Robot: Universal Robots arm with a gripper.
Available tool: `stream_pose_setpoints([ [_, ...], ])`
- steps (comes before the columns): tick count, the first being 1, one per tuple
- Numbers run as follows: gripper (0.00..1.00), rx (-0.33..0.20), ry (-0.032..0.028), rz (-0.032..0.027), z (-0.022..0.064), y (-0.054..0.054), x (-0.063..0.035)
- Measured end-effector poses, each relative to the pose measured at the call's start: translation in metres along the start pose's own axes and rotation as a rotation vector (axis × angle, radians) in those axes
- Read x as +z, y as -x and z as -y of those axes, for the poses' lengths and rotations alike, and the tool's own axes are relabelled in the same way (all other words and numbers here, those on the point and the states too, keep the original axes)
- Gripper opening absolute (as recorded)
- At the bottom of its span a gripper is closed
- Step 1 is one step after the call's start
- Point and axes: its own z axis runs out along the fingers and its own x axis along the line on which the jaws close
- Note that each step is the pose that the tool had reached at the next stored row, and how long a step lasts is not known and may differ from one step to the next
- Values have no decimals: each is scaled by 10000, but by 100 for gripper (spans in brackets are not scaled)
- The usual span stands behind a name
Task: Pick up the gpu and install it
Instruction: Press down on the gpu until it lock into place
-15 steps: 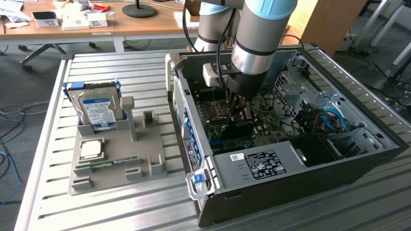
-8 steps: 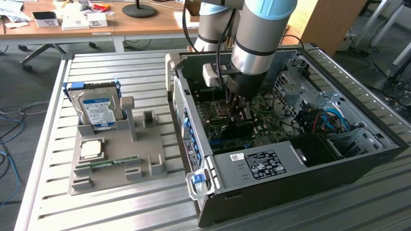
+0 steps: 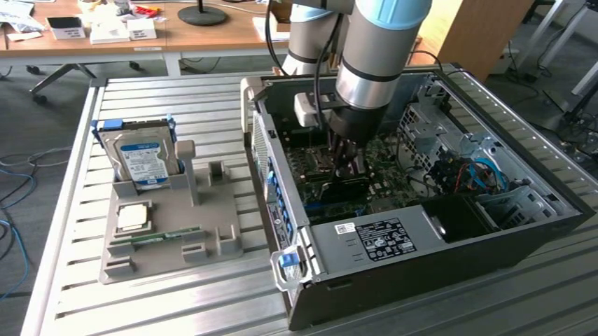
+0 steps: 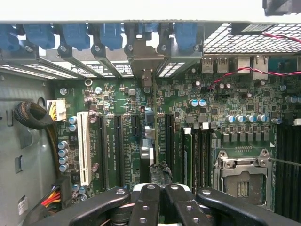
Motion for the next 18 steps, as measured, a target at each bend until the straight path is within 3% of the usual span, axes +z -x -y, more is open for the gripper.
stream_pose_setpoints([
  [18,11,0,-8,17,-11,2,-17],
])
